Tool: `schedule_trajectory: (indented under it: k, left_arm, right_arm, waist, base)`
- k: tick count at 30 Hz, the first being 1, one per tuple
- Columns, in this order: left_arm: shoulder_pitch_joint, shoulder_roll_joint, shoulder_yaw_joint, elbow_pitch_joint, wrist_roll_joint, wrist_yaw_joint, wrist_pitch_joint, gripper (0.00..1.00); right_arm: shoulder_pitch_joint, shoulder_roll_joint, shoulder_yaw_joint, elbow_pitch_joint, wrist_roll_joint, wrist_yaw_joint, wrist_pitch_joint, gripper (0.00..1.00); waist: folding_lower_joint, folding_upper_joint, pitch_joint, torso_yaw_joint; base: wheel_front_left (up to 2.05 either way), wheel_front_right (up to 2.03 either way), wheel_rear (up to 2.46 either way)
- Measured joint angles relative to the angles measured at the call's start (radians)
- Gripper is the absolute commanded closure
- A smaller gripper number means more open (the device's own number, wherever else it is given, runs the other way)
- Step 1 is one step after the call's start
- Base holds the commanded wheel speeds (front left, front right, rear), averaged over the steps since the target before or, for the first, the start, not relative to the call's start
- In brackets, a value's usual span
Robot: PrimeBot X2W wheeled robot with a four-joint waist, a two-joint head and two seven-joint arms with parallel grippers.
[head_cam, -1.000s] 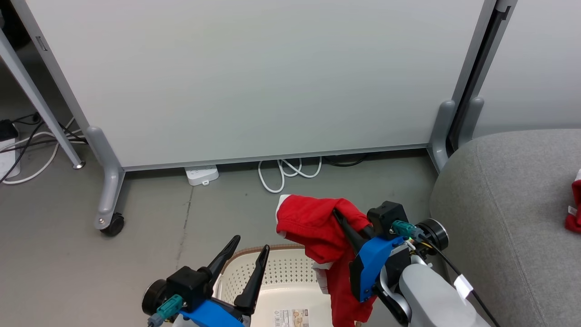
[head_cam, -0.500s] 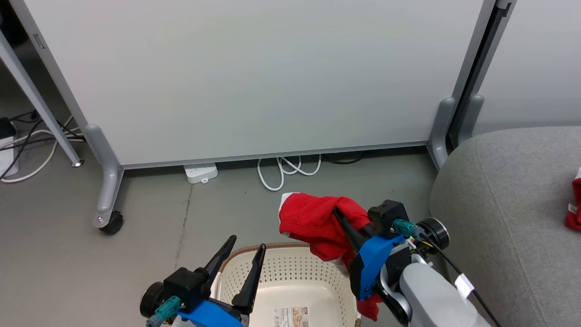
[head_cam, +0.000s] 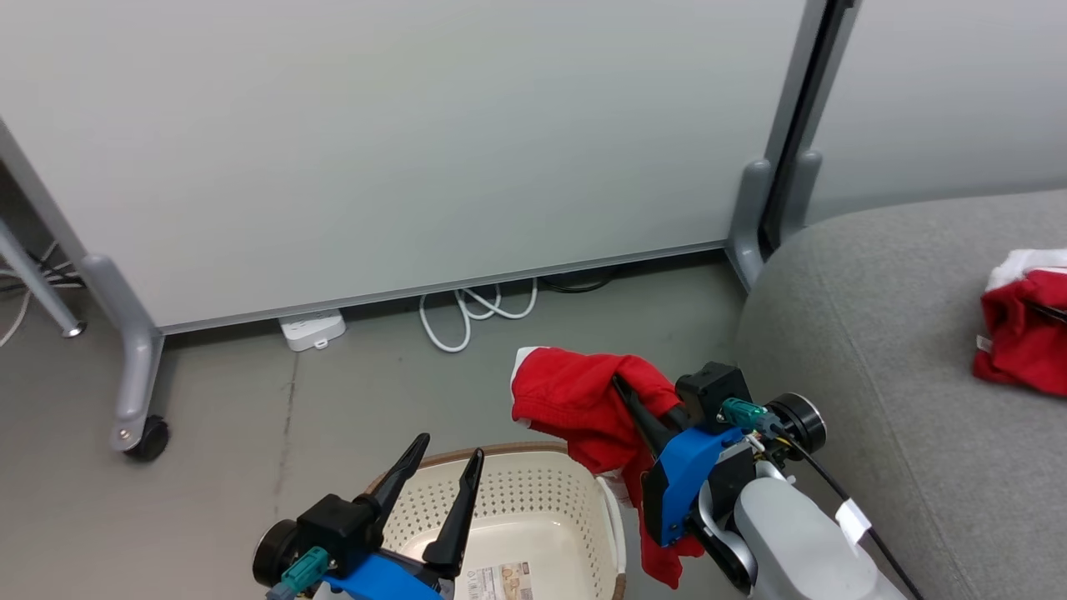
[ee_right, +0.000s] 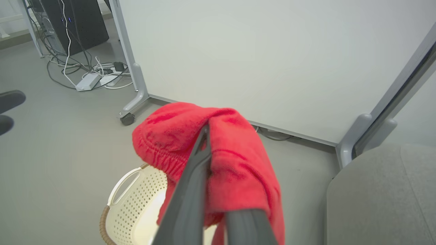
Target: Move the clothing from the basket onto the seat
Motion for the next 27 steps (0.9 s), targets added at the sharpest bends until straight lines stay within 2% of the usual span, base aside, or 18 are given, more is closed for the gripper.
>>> schedule_trajectory:
  k: [19, 27]
  left_arm:
    - [-0.019, -0.013, -0.013, -0.015, -0.006, 0.0, 0.0, 0.0]
    - [-0.023, -0.008, -0.017, -0.009, -0.006, 0.0, 0.0, 0.0]
  right_arm:
    - [-0.008, -0.002, -0.047, 0.008, -0.035, 0.0, -0.001, 1.0]
    - [-0.004, -0.002, -0.06, 0.007, -0.037, 0.0, -0.003, 1.0]
  waist:
    - [0.0, -0.0001, 0.022, -0.319]
    - [0.0, 0.0, 0.031, -0.403]
  base:
    - [0.0, 0.0, 0.0]
    - [0.0, 0.0, 0.0]
